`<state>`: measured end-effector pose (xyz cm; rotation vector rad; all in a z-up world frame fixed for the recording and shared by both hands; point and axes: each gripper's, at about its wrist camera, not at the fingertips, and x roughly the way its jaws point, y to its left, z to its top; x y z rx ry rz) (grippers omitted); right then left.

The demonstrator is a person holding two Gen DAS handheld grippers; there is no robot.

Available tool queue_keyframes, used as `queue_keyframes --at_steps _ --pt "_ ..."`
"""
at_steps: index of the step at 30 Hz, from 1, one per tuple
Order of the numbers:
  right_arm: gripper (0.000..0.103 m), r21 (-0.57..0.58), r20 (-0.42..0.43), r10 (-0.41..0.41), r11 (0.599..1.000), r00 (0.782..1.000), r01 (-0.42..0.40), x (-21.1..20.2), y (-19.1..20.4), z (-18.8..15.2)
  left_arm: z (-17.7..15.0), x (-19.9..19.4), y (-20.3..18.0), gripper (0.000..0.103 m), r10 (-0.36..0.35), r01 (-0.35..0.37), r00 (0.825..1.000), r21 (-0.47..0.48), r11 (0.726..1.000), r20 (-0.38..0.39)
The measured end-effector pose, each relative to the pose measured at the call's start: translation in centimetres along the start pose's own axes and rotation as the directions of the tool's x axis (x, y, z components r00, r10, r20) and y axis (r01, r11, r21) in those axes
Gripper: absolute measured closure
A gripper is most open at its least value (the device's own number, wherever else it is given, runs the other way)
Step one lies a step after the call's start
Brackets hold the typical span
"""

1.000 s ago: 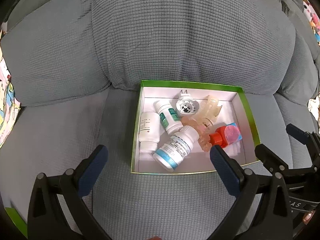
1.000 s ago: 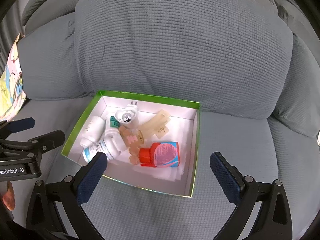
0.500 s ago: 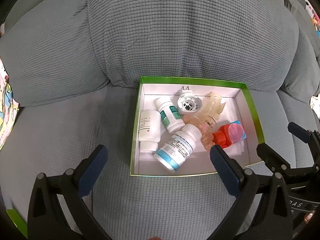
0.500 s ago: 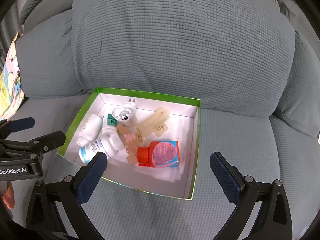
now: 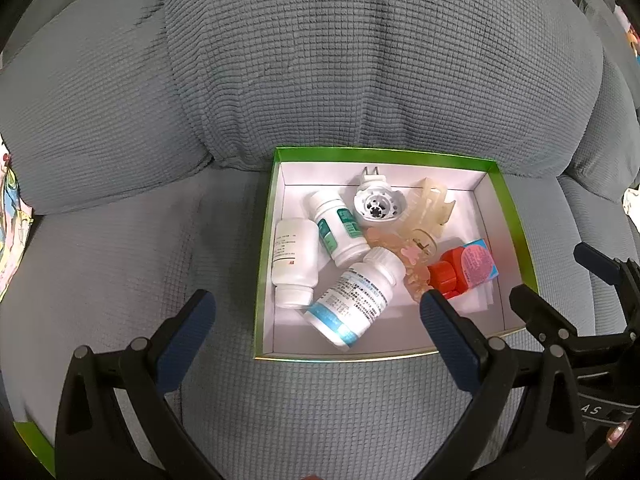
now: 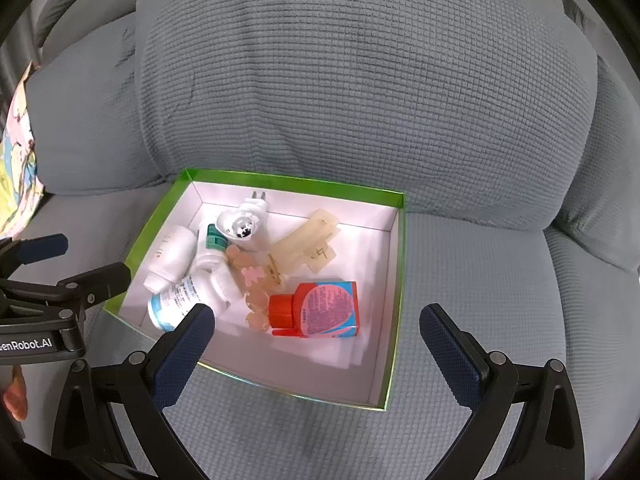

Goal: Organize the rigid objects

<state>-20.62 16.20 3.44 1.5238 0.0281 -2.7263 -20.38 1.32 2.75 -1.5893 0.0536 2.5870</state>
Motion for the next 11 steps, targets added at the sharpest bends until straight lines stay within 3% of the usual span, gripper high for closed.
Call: queue_keyframes --at_steps 11 --pt "0.001 0.005 -0.007 -0.004 1.000 1.000 0.004 0.37 -0.43 -0.11 -0.18 0.61 -0.10 0.001 0.003 -0.003 1.000 -0.005 1.000 -0.009"
